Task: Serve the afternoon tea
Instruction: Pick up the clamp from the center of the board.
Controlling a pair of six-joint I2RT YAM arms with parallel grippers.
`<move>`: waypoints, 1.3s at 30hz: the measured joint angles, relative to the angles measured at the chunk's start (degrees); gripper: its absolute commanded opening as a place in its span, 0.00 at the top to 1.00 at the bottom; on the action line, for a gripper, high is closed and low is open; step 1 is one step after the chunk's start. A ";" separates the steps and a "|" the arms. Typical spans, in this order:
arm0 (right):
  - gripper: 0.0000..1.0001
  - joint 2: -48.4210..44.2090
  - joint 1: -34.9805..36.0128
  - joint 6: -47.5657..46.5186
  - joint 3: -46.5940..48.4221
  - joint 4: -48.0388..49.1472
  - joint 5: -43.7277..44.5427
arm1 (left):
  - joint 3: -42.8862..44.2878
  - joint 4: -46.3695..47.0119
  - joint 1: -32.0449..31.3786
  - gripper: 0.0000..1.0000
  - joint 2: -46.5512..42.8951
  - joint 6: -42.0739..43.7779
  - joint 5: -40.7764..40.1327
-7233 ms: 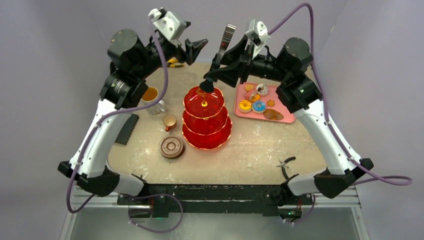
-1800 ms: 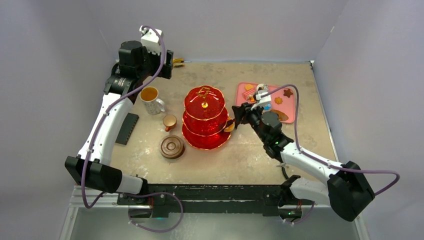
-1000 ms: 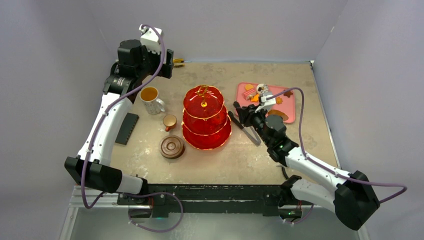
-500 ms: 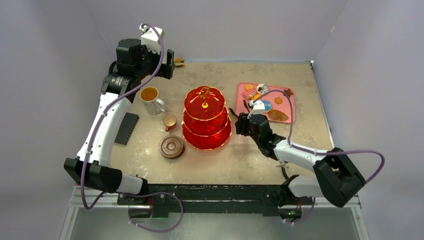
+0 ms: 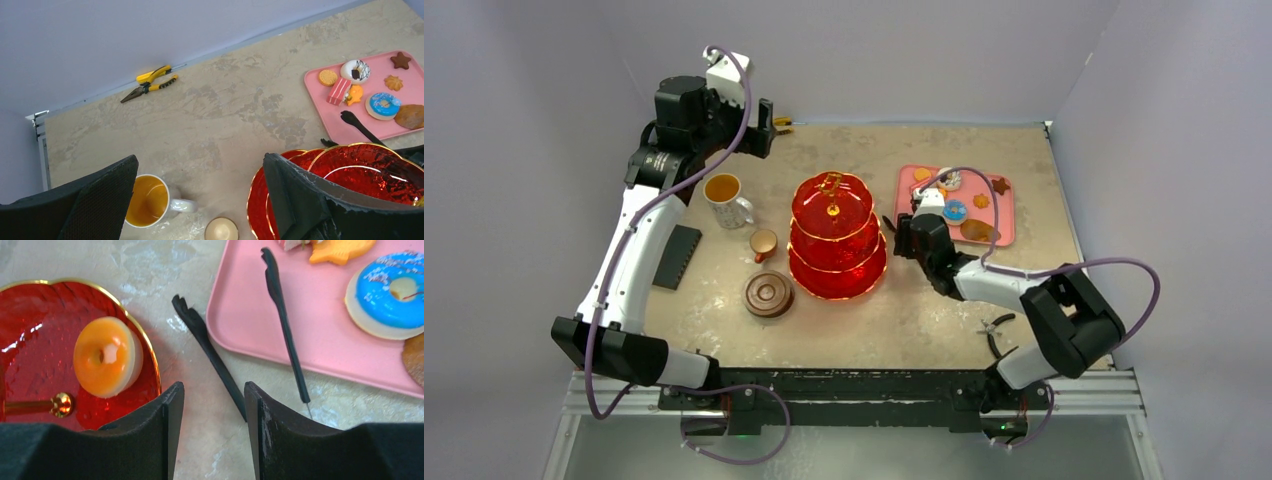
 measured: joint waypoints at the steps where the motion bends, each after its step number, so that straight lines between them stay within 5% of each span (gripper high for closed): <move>1: 0.50 0.11 -0.33 -0.17 0.26 0.26 0.04 | 0.00 -0.02 0.00 0.05 0.00 0.00 0.22; 14: 0.58 9.31 -2.47 0.72 3.89 -0.66 -1.68 | 2.80 -2.29 0.00 0.03 0.11 0.48 4.00; 21: 0.99 11.58 -2.34 1.55 6.29 -1.81 -1.97 | 5.11 -2.67 0.00 0.02 0.11 0.63 6.23; 33: 1.00 3.08 -2.40 -0.72 7.02 -6.19 -0.63 | 4.76 -1.36 0.00 0.01 -1.27 5.20 14.75; 39: 1.00 -6.93 -2.47 -2.62 10.34 -12.33 -7.10 | 1.44 -0.28 -1.01 0.01 -5.73 14.40 21.94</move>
